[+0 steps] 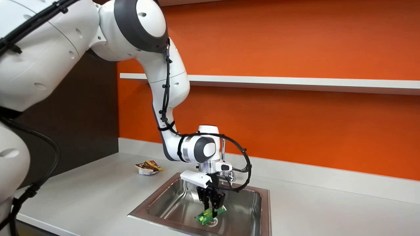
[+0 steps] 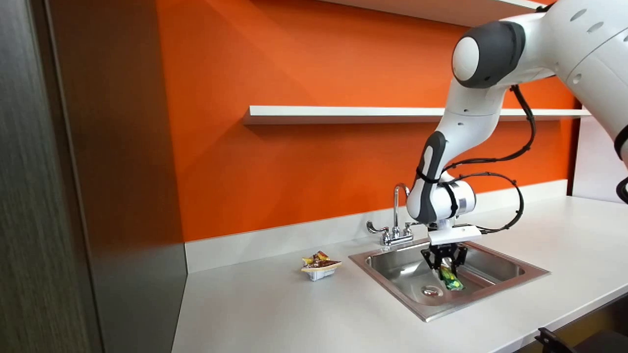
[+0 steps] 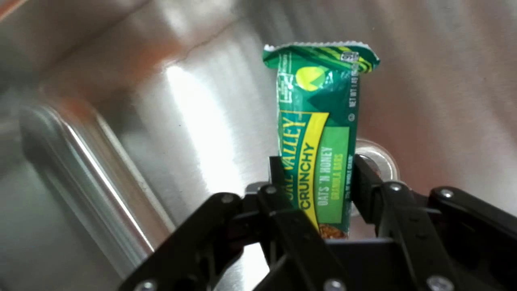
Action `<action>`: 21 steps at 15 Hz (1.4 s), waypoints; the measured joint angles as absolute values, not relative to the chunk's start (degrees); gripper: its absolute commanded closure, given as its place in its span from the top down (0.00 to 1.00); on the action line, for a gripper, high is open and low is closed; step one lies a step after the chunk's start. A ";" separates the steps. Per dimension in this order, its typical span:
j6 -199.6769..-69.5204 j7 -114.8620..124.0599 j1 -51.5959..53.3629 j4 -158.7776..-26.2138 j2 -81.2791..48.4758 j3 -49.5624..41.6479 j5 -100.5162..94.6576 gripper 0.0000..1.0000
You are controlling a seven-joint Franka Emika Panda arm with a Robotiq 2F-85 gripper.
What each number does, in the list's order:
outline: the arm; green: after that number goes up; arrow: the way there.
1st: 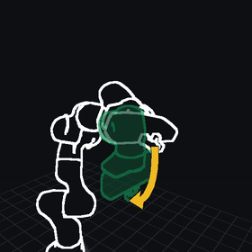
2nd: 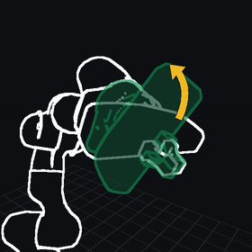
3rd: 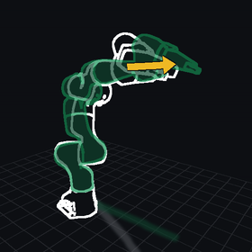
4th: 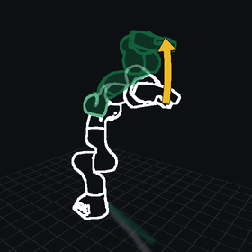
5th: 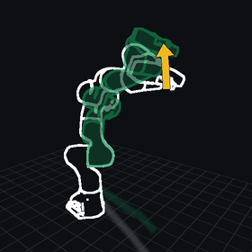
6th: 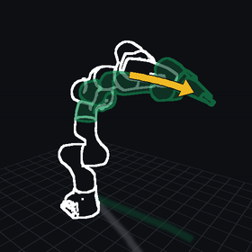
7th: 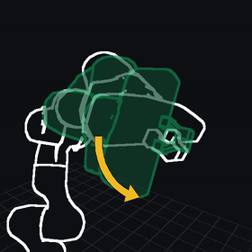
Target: Remove the snacks bar from the sink and place it on the counter top
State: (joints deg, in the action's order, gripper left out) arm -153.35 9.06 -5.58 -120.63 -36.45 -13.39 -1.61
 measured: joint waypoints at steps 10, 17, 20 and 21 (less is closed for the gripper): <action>-153.35 9.03 -0.99 -131.71 -25.01 -13.54 -5.90 0.18; -153.35 10.36 4.39 -137.74 -18.07 -13.89 -16.26 0.18; -153.36 11.37 6.95 -139.24 -15.71 -13.38 -20.33 0.18; -153.36 11.46 7.62 -139.59 -15.04 -12.93 -21.37 0.18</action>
State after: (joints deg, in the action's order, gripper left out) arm -153.36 11.46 7.62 -139.59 -15.04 -12.93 -21.37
